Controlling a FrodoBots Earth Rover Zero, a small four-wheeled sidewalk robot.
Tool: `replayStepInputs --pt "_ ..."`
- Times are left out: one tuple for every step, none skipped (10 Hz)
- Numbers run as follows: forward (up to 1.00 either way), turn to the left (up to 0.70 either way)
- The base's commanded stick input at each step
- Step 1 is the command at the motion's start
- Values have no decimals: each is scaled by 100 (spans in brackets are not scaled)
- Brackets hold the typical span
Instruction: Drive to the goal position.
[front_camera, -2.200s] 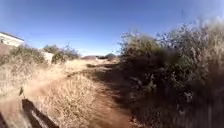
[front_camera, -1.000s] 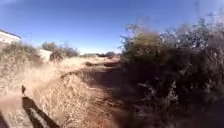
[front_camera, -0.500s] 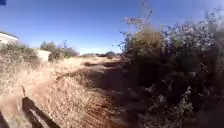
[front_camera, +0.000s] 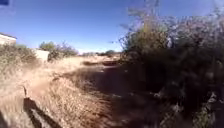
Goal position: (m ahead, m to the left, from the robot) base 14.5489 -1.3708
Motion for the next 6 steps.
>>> replayStepInputs --pt "50 0" --pt "50 0" --pt "50 0" --pt "50 0" --pt "50 0" --pt "50 24"
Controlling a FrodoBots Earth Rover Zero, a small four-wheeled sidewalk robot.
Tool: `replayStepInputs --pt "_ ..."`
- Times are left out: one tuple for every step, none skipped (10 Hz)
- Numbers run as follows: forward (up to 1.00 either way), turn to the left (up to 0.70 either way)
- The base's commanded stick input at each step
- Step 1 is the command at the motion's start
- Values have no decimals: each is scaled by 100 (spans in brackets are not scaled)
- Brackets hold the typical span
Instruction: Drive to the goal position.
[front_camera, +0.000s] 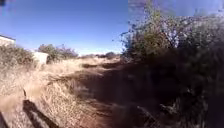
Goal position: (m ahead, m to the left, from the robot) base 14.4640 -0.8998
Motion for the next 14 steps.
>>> replayStepInputs --pt "50 41" --pt "50 30" --pt "50 0" --pt "50 0" --pt "50 0" --pt "50 0" --pt "50 0" --pt "50 0" --pt "50 0" --pt "50 0" --pt "50 0" --pt "50 0" --pt "50 0" --pt "50 12"
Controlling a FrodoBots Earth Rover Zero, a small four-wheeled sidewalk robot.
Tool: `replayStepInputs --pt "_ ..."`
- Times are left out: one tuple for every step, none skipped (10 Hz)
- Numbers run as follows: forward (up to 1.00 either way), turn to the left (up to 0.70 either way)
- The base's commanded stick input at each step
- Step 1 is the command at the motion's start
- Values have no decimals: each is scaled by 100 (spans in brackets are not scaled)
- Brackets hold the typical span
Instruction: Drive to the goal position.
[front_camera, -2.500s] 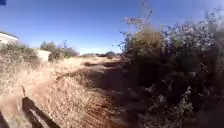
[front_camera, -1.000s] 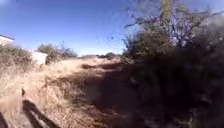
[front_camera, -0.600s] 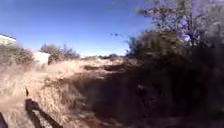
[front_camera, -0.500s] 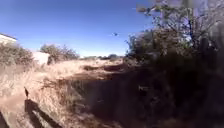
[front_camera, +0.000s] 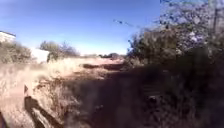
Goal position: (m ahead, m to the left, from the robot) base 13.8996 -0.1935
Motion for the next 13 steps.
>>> replayStepInputs --pt "50 39" --pt "50 50" --pt "50 50" --pt "50 19" --pt "50 0" --pt "50 0" --pt "50 0" --pt "50 0" --pt "50 0" --pt "50 0" --pt "50 0" --pt "50 0" --pt "50 0"
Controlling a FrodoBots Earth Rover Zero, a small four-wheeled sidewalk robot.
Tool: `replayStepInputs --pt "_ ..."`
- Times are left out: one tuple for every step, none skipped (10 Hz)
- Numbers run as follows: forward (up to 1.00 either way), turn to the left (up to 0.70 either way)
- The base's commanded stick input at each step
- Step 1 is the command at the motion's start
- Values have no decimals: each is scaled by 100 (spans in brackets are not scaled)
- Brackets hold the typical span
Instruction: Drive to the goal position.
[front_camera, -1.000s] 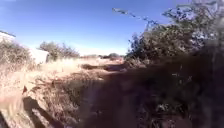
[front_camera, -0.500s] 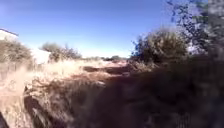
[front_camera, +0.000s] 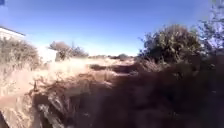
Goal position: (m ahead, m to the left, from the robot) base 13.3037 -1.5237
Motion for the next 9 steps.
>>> replayStepInputs --pt "50 0" --pt "50 0" --pt "50 0" --pt "50 0" --pt "50 0" --pt "50 0" --pt "50 0" --pt "50 0" --pt "50 0"
